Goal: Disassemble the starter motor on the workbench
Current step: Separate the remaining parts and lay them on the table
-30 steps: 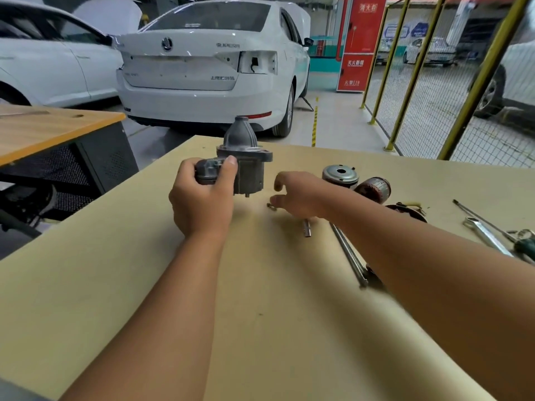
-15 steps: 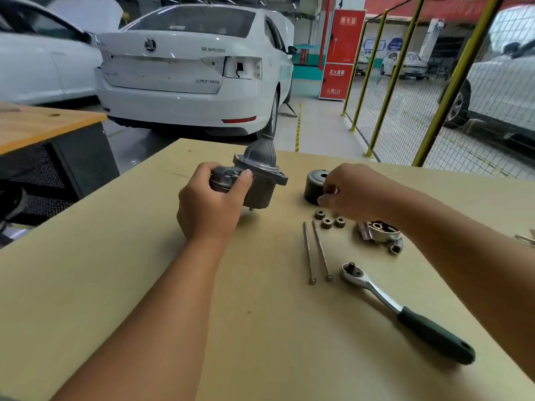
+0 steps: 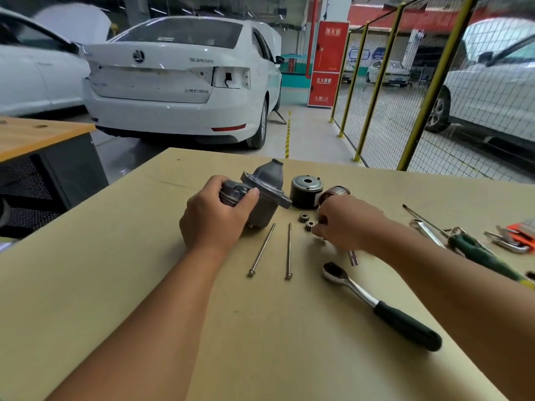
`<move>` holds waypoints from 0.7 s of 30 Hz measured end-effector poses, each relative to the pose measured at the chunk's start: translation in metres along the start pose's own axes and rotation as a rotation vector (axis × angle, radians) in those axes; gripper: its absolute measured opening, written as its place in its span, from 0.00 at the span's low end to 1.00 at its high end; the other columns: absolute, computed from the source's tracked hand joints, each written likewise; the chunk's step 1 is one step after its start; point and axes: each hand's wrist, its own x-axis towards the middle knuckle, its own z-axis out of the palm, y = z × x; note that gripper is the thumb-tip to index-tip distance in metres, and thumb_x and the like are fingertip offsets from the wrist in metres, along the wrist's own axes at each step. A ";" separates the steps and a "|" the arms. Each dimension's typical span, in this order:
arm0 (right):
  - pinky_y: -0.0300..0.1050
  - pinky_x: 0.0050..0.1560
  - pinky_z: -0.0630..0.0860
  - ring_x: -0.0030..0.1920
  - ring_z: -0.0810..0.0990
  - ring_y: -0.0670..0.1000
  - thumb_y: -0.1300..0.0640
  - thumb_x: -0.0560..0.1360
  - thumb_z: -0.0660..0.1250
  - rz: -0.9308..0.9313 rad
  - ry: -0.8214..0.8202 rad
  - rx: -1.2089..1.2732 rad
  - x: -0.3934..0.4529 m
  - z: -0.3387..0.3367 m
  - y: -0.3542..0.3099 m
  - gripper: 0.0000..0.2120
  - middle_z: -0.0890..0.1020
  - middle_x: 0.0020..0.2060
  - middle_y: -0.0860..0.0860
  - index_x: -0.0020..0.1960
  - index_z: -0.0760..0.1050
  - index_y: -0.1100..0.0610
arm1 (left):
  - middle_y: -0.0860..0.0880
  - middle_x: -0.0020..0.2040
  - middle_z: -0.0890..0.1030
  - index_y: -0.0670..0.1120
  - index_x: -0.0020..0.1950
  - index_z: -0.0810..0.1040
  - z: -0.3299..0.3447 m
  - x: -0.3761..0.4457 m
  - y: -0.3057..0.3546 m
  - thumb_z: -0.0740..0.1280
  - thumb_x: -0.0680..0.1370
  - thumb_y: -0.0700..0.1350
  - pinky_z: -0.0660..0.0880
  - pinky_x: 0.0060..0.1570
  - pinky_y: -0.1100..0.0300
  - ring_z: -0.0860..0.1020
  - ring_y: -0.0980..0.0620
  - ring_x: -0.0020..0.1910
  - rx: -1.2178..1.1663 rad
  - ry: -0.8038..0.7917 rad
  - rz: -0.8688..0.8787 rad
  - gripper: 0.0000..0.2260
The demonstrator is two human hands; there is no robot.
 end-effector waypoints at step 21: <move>0.32 0.18 0.63 0.18 0.64 0.42 0.56 0.81 0.67 0.792 -0.085 2.396 0.002 -0.035 0.000 0.13 0.68 0.24 0.47 0.40 0.74 0.61 | 0.58 0.40 0.78 0.56 0.52 0.76 0.014 -0.018 0.022 0.69 0.71 0.69 0.67 0.36 0.56 0.73 0.48 0.39 0.063 0.017 -0.045 0.19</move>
